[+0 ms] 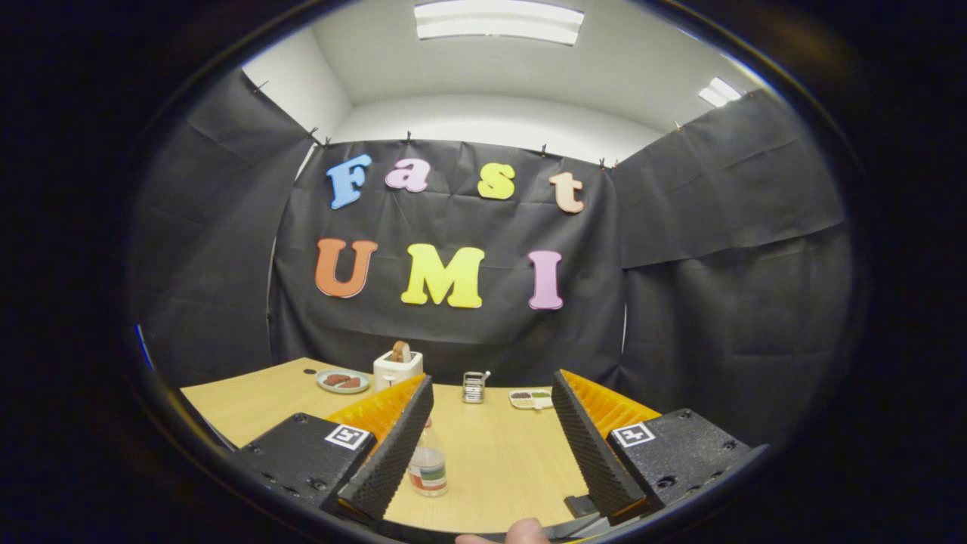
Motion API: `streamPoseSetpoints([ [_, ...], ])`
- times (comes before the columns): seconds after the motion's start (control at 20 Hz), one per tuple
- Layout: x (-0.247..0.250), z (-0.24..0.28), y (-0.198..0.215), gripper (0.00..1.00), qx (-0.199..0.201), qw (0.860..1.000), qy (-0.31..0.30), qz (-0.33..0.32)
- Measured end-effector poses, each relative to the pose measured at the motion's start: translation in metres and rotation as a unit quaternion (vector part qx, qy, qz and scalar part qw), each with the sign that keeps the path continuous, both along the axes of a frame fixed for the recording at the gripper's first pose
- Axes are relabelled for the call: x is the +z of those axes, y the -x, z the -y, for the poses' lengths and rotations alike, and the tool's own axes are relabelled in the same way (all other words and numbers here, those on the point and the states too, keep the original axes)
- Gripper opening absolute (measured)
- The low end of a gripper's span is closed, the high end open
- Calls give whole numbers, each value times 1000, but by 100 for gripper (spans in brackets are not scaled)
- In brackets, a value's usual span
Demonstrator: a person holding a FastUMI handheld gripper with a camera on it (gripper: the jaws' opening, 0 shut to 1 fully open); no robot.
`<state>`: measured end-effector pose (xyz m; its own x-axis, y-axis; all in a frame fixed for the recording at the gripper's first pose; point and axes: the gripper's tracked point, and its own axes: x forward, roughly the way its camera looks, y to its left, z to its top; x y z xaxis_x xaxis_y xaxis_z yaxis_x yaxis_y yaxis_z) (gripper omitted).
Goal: Take the bottle from table, then pour the juice into the cup, finally place the bottle on the coaster
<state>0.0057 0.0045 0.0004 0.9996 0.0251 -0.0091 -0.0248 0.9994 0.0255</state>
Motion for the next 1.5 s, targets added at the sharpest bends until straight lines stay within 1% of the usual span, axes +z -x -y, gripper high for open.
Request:
streamPoseSetpoints([
  [0.45, -18, -6, -5, 100, 8, 1000, -1, -16],
  [0.7, -24, -16, -8, 100, 22, 1000, 0, -20],
  [0.95, -53, -30, -14, 100, 41, 998, 2, -44],
  [1.2, -89, -58, -23, 100, 79, 994, -16, -69],
  [1.35, -118, -73, -31, 100, 91, 992, -7, -84],
  [1.5, -144, -82, -40, 100, 97, 990, -11, -99],
])
